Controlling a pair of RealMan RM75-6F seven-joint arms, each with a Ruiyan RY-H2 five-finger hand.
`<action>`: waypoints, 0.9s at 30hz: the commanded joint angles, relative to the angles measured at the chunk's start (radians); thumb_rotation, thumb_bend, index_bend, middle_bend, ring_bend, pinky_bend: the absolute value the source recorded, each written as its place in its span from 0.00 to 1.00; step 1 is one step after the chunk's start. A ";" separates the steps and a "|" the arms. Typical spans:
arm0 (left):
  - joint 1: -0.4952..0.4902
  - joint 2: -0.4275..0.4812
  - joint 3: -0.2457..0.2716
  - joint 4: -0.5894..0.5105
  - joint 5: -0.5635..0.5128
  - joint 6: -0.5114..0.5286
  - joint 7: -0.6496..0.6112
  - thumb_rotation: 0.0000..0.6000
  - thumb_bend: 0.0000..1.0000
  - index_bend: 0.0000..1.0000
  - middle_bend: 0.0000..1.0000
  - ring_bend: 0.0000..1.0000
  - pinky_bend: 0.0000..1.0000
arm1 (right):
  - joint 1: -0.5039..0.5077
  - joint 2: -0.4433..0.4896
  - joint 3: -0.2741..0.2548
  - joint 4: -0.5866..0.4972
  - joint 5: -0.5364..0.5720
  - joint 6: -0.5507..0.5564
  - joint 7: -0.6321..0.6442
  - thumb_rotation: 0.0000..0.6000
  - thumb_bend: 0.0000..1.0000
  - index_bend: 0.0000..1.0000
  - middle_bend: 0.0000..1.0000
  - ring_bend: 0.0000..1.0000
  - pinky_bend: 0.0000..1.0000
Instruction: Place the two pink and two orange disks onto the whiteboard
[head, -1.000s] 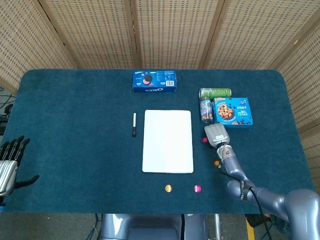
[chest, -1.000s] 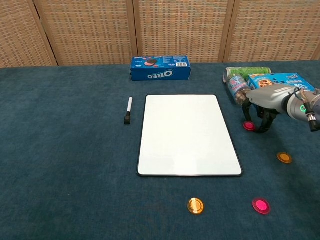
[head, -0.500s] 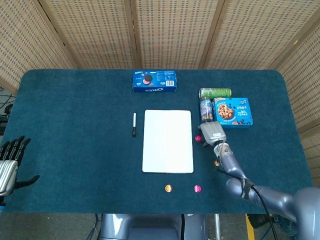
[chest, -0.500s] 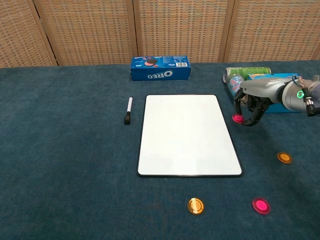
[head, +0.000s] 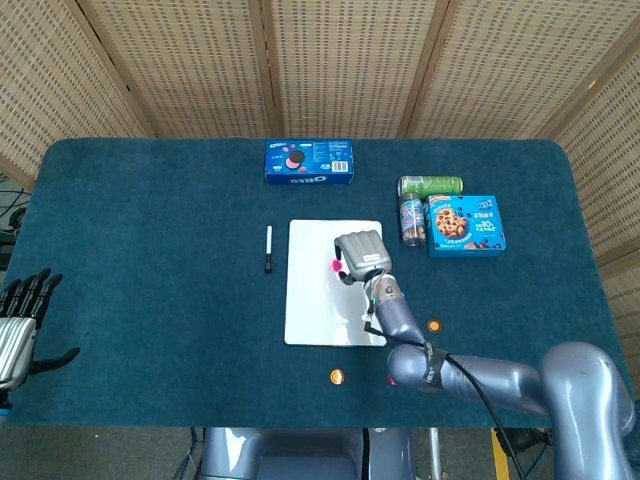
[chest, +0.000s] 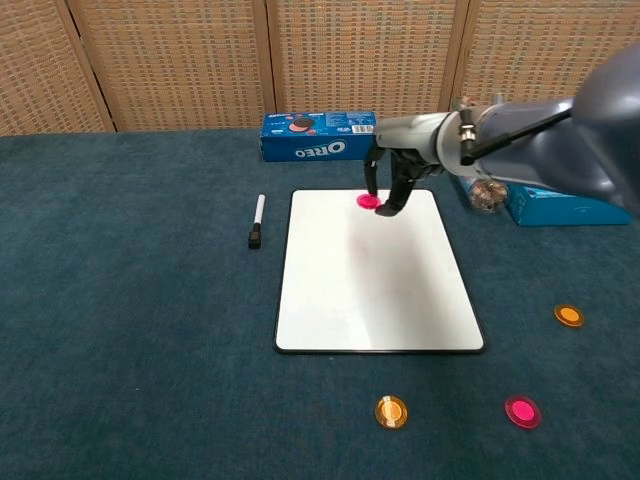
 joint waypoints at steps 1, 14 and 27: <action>-0.003 0.002 -0.002 0.002 -0.007 -0.007 -0.007 1.00 0.00 0.00 0.00 0.00 0.00 | 0.024 -0.006 0.011 -0.027 0.032 0.026 -0.022 1.00 0.13 0.06 0.97 1.00 1.00; -0.006 0.009 0.010 0.003 0.002 -0.019 -0.023 1.00 0.00 0.00 0.00 0.00 0.00 | -0.142 0.274 -0.140 -0.325 -0.267 0.129 0.063 1.00 0.20 0.28 0.97 1.00 1.00; -0.006 0.000 0.019 0.010 0.014 -0.017 -0.006 1.00 0.00 0.00 0.00 0.00 0.00 | -0.412 0.326 -0.380 -0.235 -0.678 0.102 0.350 1.00 0.36 0.36 0.97 1.00 1.00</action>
